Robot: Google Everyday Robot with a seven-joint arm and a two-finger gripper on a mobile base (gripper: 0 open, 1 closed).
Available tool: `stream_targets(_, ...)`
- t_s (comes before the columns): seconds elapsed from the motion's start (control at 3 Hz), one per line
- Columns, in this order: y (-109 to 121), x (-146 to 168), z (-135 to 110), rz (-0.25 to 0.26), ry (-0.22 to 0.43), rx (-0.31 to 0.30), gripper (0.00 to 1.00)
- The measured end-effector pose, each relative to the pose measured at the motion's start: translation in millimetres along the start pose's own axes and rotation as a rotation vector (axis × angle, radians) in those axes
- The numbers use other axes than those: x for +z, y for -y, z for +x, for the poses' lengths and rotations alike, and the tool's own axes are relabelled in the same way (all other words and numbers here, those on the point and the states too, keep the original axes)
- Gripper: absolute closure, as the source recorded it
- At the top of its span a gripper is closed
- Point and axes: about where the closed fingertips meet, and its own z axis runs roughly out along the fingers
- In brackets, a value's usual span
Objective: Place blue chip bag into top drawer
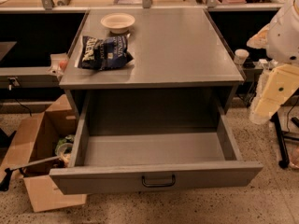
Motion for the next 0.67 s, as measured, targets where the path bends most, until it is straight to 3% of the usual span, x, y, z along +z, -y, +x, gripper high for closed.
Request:
stream_targets(0.33, 0, 0, 0, 0.0, 0.0, 0.0, 0.0)
stream_targets(0.67, 28, 13, -13, 0.031, 0.035, -0.017, 0.0)
